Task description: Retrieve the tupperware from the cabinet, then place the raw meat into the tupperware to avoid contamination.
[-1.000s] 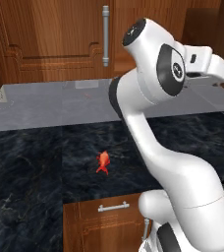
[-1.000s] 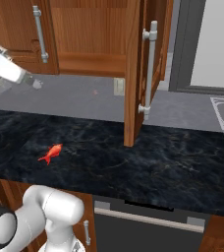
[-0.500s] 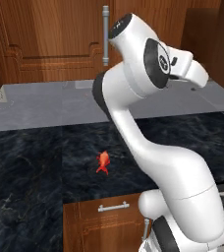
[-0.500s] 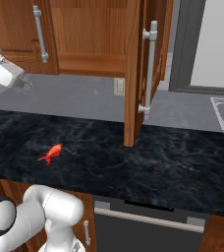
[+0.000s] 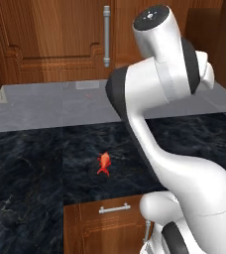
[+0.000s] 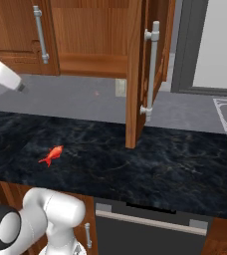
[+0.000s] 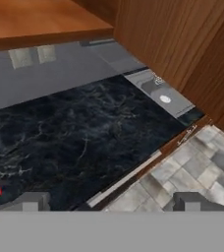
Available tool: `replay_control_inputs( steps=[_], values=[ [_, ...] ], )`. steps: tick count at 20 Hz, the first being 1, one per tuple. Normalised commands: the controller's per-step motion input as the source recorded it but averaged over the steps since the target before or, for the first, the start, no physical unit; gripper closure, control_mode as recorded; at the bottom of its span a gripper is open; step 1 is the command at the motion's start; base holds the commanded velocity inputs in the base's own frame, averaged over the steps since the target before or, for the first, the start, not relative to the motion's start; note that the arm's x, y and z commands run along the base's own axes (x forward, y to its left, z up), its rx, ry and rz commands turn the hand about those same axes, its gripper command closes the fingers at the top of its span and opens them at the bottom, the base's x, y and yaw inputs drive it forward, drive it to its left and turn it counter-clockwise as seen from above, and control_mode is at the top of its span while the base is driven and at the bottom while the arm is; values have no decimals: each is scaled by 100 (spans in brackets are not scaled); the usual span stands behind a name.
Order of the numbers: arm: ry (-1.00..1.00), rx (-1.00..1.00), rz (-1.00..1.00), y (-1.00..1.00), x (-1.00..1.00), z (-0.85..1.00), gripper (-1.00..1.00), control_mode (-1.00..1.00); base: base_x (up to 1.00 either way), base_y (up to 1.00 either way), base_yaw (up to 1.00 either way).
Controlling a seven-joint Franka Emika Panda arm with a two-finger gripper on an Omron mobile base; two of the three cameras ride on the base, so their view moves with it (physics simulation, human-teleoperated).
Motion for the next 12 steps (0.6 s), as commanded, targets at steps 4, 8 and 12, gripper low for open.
replay_control_inputs(
  steps=[4, 8, 12],
  values=[
    [-17, 2, 12, 40, -7, -7, -100, -100, 0, 0, 0],
    [-24, 17, 15, 18, 31, 13, -100, -100, 0, 0, 0],
    [-9, 17, 23, 5, 47, 30, -100, -100, 0, 0, 0]
  ],
)
